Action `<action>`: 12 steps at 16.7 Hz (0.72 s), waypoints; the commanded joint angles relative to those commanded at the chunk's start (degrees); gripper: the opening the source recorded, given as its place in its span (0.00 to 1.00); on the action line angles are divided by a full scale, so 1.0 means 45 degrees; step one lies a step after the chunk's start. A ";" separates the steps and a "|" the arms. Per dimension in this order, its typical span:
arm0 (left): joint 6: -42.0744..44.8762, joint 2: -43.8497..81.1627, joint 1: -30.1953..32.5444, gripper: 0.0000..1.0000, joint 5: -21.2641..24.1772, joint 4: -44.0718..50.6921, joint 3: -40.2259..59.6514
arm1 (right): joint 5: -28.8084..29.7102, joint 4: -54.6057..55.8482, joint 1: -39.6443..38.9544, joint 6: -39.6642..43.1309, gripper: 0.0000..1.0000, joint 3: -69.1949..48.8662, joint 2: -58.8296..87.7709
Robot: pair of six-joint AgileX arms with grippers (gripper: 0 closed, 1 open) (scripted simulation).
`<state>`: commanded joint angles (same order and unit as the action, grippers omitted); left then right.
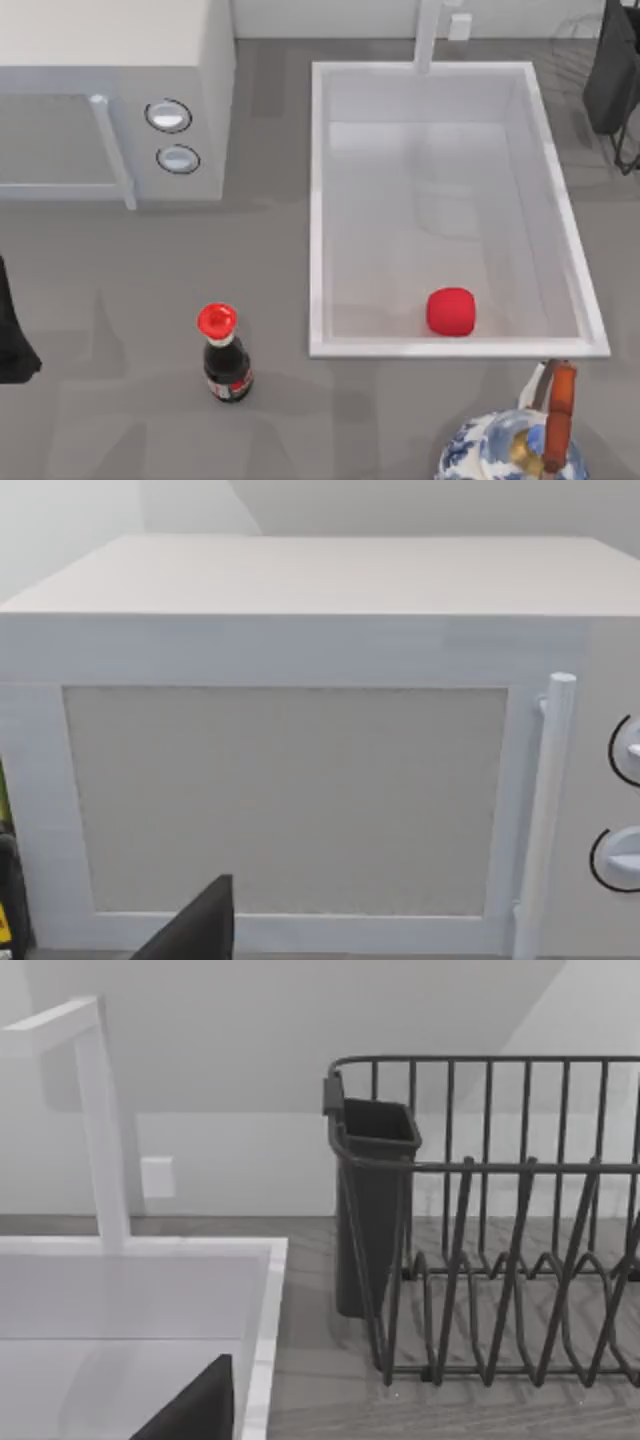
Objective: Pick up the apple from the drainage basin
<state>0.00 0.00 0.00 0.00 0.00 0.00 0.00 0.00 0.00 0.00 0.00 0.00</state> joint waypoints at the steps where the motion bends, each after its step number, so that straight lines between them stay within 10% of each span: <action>1: 0.0000 0.0000 0.0000 1.00 0.0000 0.0000 0.0000 | 0.0000 0.0000 0.0000 0.0000 1.00 0.0000 0.0000; 12: 0.0000 0.0000 0.0000 1.00 0.0000 0.0000 0.0000 | 0.0000 -0.0082 -0.0037 -0.0038 1.00 -0.0122 0.0127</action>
<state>0.00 0.00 0.00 0.00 0.00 0.00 0.00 -0.37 -0.17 -0.17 -0.55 0.57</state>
